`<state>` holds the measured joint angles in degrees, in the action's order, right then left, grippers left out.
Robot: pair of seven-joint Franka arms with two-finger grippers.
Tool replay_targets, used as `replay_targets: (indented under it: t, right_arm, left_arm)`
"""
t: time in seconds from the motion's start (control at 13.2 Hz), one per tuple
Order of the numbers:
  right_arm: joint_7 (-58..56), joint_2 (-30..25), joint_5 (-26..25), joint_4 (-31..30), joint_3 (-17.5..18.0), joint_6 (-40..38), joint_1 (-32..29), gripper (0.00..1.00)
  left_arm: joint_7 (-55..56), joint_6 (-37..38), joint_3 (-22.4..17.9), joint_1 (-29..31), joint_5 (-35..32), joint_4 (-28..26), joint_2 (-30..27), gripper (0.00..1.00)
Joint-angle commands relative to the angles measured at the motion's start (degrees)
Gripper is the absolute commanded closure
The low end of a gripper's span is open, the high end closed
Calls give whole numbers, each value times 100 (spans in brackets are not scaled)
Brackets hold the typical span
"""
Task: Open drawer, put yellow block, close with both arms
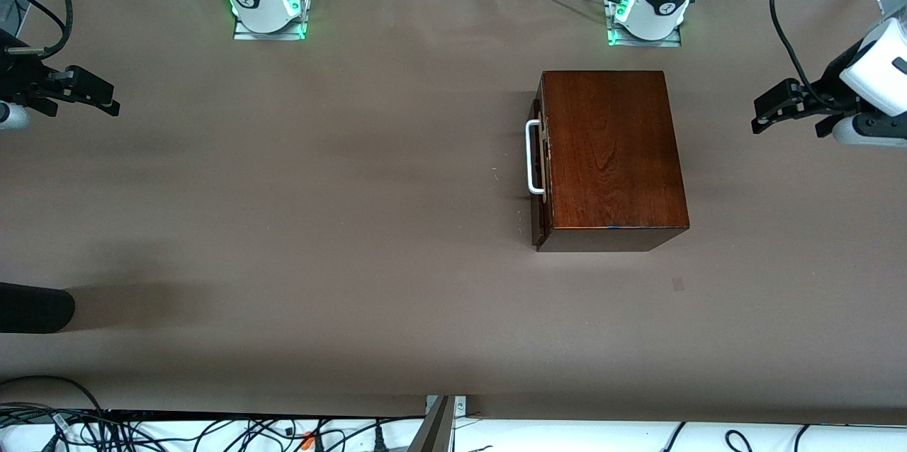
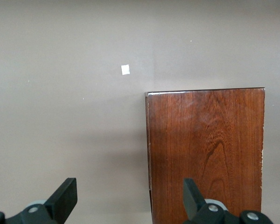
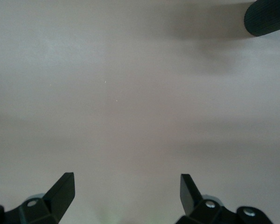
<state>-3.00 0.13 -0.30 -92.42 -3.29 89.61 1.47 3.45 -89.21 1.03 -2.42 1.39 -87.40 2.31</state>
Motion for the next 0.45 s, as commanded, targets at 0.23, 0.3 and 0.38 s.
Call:
replay_targets:
  t: [0.23,0.3,0.38]
  right_arm:
    - [-25,-136,13,14,56,-67,-60,0]
    - [-25,-136,13,14,48,-67,-60,0]
    - [-25,-136,13,14,48,-67,-60,0]
  left_arm:
    - [182,-158,-85,-75,-174,-392,-319,0]
    - [182,-158,-85,-57,-174,-392,-336,0]
    - [182,-149,-85,-48,-183,-392,-336,0]
